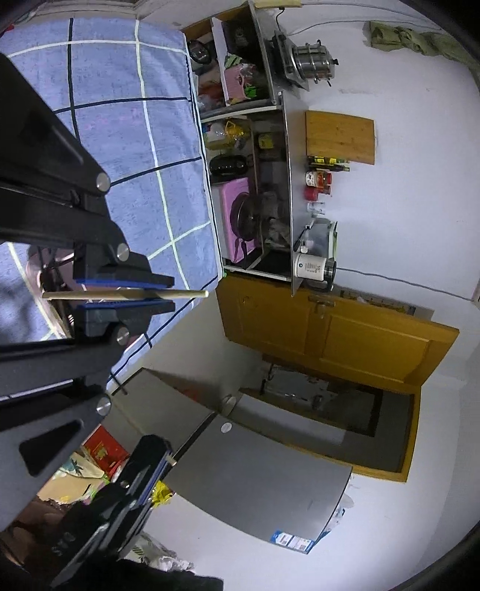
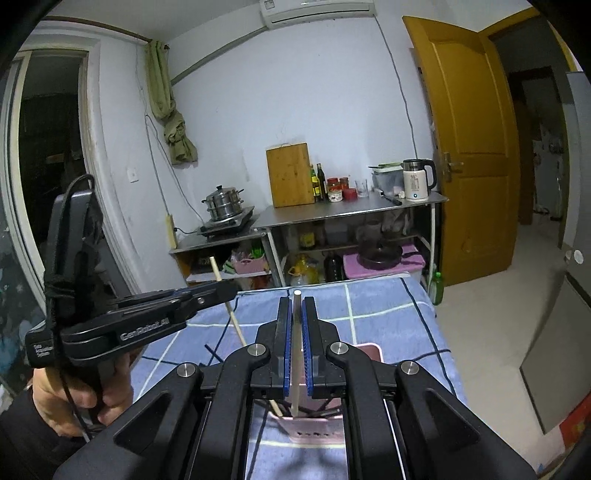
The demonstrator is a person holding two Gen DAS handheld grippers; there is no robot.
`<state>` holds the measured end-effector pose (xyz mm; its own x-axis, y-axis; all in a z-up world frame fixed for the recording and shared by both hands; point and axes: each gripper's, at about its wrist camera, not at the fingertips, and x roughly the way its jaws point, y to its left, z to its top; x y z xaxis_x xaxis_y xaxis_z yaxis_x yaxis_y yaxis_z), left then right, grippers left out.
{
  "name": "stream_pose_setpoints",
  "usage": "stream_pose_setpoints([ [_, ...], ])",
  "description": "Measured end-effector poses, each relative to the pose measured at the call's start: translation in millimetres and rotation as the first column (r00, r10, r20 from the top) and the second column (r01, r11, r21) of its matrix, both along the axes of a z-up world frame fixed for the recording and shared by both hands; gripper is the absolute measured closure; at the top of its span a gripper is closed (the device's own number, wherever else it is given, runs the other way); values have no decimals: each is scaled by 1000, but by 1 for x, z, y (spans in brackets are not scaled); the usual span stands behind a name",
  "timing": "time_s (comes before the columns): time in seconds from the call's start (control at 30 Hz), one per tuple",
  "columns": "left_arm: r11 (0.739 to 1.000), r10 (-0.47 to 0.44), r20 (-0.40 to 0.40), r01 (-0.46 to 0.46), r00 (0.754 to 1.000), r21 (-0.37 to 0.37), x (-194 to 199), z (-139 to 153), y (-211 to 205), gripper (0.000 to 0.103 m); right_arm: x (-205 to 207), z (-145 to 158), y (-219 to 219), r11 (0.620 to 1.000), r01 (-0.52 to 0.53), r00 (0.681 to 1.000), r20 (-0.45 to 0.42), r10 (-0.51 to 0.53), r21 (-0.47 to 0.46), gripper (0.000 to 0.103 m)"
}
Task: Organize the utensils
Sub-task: 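Lower both wooden chopsticks into the basket and open both tools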
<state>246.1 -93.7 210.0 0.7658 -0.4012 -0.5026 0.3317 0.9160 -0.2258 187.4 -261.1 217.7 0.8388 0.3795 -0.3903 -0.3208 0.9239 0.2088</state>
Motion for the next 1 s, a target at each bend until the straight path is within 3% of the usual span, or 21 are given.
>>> stream_pose_setpoints([
  [0.3, 999, 15, -19, -15, 1000, 32, 28, -31, -10, 97, 20, -23, 3, 1000, 12, 1000, -28, -11, 2, 98],
  [0.57, 998, -7, -87, 13, 996, 66, 38, -61, -20, 97, 31, -48, 14, 999, 0, 998, -68, -3, -48, 98],
  [1.0, 995, -38, -150, 52, 988, 85, 32, -81, -24, 97, 39, -77, 19, 995, -17, 991, -131, 4, -98, 98],
])
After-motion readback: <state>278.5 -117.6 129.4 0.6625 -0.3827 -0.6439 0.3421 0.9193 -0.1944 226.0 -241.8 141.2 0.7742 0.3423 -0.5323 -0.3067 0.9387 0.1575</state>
